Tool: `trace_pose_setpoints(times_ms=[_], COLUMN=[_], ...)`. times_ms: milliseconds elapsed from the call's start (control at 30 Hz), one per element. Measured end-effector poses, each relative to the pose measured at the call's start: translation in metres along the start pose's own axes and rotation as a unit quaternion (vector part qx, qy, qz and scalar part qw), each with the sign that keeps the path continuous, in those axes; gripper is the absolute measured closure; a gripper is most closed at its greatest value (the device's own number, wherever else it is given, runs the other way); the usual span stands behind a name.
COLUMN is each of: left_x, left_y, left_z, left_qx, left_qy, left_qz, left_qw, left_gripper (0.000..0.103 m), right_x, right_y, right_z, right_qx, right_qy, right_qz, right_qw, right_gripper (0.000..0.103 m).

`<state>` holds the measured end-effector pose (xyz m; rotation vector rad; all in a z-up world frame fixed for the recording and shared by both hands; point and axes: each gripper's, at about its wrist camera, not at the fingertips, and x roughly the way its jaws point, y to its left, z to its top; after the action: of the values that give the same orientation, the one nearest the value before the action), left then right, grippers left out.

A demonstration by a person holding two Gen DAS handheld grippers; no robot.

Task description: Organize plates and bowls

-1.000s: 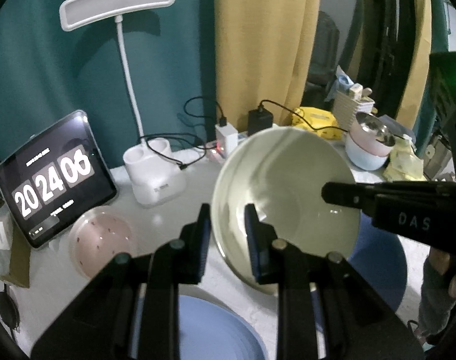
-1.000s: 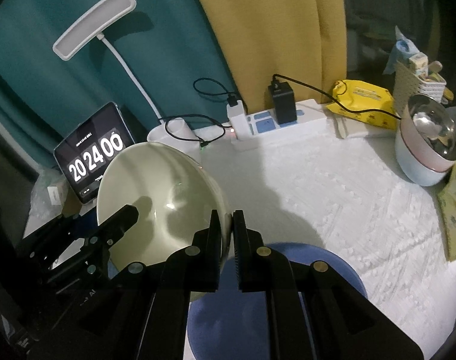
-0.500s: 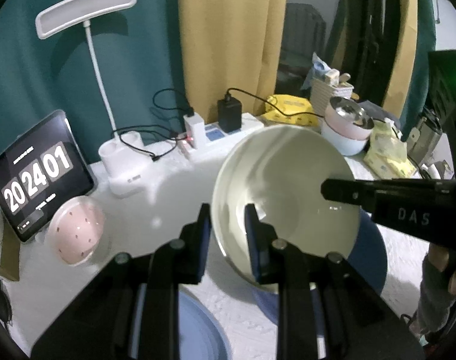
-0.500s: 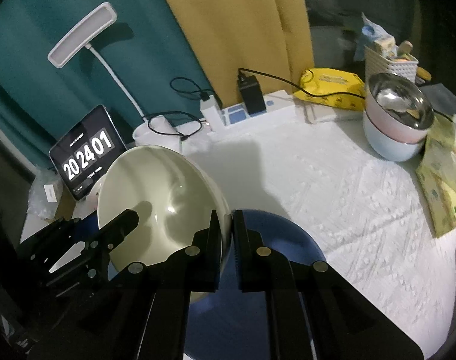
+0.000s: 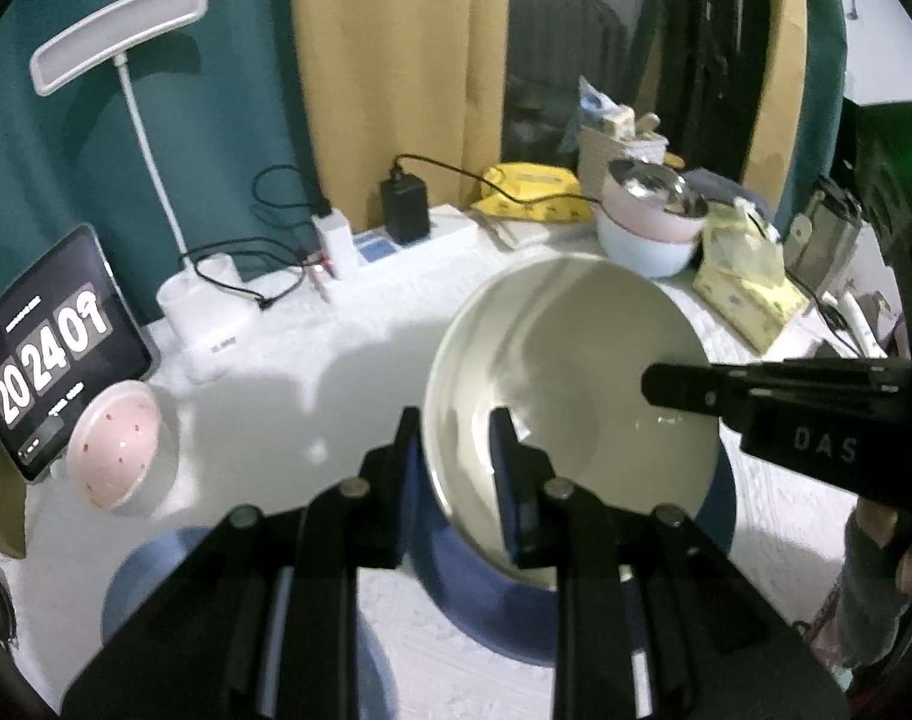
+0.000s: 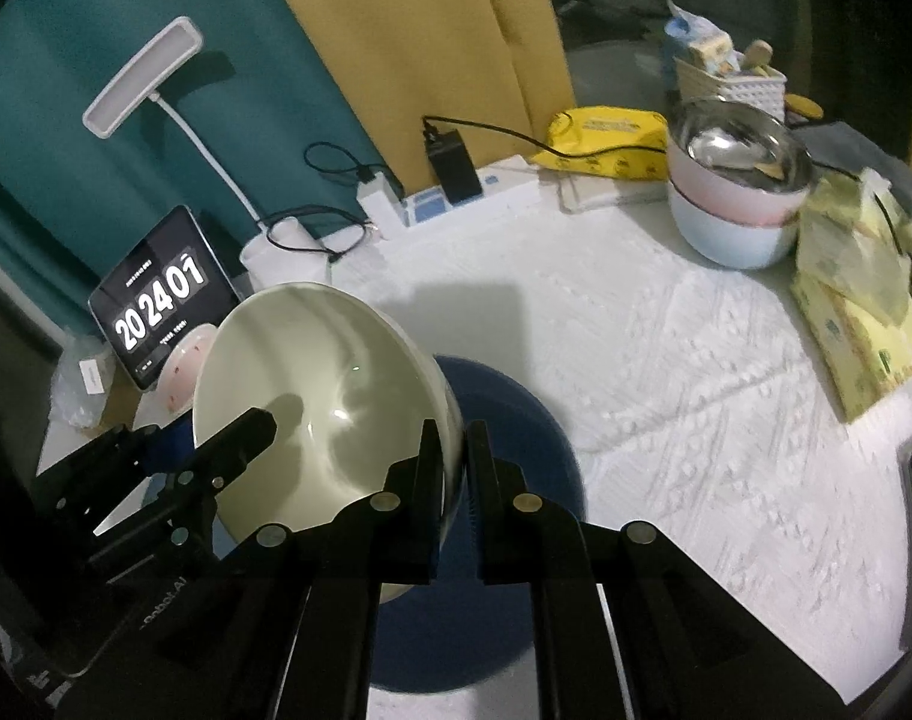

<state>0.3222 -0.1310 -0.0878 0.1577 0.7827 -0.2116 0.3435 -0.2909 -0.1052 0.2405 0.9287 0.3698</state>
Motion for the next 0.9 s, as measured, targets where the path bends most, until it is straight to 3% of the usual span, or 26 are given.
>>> trace_pose_setpoints(times_ms=[567,900], left_x=[0.026,0.028], left_y=[-0.018,-0.013], left_z=[-0.037,-0.040], left_qx=[0.020,0.010], left_qy=[0.053,0.061], left_qz=[-0.001,-0.004], left_qw=[0.9984,0.9981], left_gripper=[0.080,0.078], right_x=[0.022,0.025], right_y=[-0.016,-0.009], right_z=[-0.036,-0.038], right_qx=[-0.005,-0.047], right_qy=[0.058,0.044], right_qz=[-0.025,-0.033], right_qw=[0.998,0.997], right_gripper=[0.094,0.094])
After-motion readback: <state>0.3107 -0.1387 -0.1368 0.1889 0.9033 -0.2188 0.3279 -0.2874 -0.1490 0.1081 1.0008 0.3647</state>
